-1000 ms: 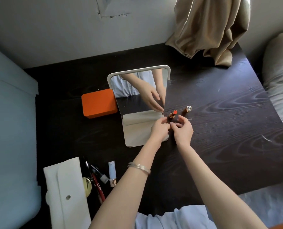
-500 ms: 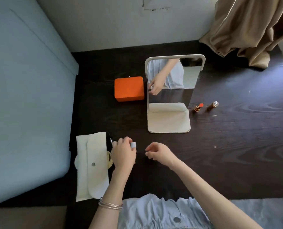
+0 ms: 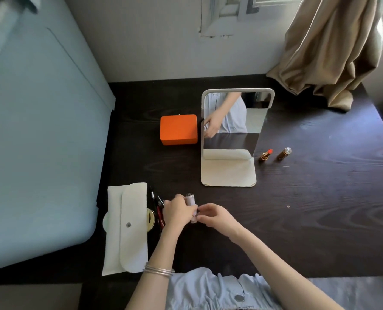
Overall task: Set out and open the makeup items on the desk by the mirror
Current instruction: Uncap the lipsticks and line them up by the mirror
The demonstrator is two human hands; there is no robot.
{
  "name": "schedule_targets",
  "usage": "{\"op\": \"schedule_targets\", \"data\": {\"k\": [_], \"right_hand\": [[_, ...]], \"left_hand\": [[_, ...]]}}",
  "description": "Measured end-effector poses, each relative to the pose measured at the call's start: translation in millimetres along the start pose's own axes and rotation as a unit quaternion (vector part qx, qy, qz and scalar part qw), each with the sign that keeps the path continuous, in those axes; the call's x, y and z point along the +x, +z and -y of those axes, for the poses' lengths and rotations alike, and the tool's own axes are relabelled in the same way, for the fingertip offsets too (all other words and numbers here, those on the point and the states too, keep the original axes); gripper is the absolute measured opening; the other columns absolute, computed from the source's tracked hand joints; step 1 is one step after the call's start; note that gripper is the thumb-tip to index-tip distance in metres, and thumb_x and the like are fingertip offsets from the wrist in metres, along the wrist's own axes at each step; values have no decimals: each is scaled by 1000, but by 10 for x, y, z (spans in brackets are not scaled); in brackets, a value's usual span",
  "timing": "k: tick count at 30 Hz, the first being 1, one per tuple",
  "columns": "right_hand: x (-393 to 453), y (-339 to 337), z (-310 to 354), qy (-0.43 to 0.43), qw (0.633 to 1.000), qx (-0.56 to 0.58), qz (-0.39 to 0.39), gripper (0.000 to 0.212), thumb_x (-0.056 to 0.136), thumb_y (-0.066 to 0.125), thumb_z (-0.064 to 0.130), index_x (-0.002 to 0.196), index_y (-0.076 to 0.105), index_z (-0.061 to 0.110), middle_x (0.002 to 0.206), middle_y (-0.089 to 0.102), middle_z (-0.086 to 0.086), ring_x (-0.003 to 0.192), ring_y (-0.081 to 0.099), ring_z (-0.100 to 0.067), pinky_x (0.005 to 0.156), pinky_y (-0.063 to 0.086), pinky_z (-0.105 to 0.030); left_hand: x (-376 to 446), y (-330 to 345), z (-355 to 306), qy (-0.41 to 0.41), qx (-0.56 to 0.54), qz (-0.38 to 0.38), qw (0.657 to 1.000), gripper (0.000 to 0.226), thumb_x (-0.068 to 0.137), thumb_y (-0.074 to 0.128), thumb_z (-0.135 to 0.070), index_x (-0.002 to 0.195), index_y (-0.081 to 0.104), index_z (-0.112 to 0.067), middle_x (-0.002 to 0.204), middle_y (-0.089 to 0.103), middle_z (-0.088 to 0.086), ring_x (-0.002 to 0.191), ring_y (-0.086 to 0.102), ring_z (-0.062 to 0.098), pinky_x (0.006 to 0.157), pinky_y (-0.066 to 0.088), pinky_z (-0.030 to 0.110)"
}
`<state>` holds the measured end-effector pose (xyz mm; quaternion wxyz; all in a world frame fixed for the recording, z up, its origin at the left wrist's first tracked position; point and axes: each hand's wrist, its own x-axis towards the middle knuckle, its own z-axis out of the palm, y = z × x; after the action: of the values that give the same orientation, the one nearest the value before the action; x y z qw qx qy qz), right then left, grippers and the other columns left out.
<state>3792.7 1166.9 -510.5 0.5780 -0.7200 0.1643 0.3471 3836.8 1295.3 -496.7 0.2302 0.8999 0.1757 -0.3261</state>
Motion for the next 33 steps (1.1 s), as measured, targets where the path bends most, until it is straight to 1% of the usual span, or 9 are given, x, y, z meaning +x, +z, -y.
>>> {"op": "schedule_targets", "data": {"k": [2, 6, 9, 15, 18, 21, 23, 28, 33], "right_hand": [[-41, -29, 40, -24, 1000, 15, 9, 30, 88, 64, 26, 116, 57, 17, 111, 66, 1, 103, 62, -10, 87, 51, -25], [-99, -70, 131, -34, 998, 26, 48, 17, 96, 52, 29, 109, 56, 20, 95, 65, 3, 89, 62, -9, 84, 51, -25], [-154, -36, 183, -40, 994, 85, 57, 20, 99, 43, 32, 101, 53, 15, 74, 52, 4, 65, 49, -7, 68, 47, -23], [-361, 29, -192, -25, 996, 46, 69, 11, 100, 43, 26, 95, 50, 18, 75, 56, 6, 69, 50, -9, 70, 44, -25], [-419, -106, -295, -49, 993, 105, 24, 3, 96, 50, 15, 100, 51, 15, 90, 64, 7, 82, 58, -7, 77, 47, -21], [-401, -219, -200, -100, 982, 147, -57, 16, 89, 62, 10, 103, 58, 12, 102, 64, 4, 94, 59, -10, 87, 46, -25], [-395, -227, -121, -134, 976, 136, -103, 23, 85, 67, 11, 106, 60, 16, 104, 64, 2, 98, 60, -9, 87, 45, -19], [-408, -244, -41, -192, 959, 139, -154, 23, 81, 71, 7, 101, 61, 14, 120, 62, 3, 100, 62, -1, 84, 48, -14], [-431, -265, -55, -195, 962, 179, -69, 22, 78, 74, 6, 91, 58, 12, 115, 65, -3, 101, 66, -15, 88, 53, -31]], "left_hand": [[-47, -17, -18, -18, -203, 76, 976, 33, 86, 65, -31, 114, 54, -19, 119, 61, 4, 111, 55, 21, 101, 42, 40], [-123, -40, -99, -54, -406, 133, 903, 36, 93, 57, -28, 121, 53, -5, 111, 66, 7, 104, 62, 23, 92, 50, 42], [-237, -32, -214, -93, -603, 183, 771, 14, 99, 46, -12, 108, 49, -2, 101, 65, 12, 101, 61, 26, 86, 50, 38], [-19, -498, -27, -88, -719, 11, 690, 19, 98, 45, -12, 113, 52, -3, 108, 59, 9, 92, 64, 22, 104, 40, 54], [8, -712, 117, -24, -623, 3, 782, 34, 93, 56, -13, 126, 49, -5, 107, 63, 8, 93, 64, 18, 93, 49, 44], [-126, -611, 60, 35, -424, -11, 905, 23, 83, 71, -18, 105, 65, -15, 104, 65, 9, 83, 63, 14, 82, 55, 33], [-203, -494, -6, 83, -294, -24, 952, 22, 74, 78, -23, 94, 69, -22, 96, 65, 1, 83, 59, 12, 73, 52, 27], [-332, -242, -184, 193, -175, 26, 965, 28, 72, 78, -17, 99, 71, -21, 96, 64, -6, 91, 57, 8, 65, 40, 16], [-376, -148, -258, 228, -255, 51, 938, 39, 72, 80, -11, 106, 62, -19, 96, 67, -10, 90, 64, 3, 73, 51, 15]]}}
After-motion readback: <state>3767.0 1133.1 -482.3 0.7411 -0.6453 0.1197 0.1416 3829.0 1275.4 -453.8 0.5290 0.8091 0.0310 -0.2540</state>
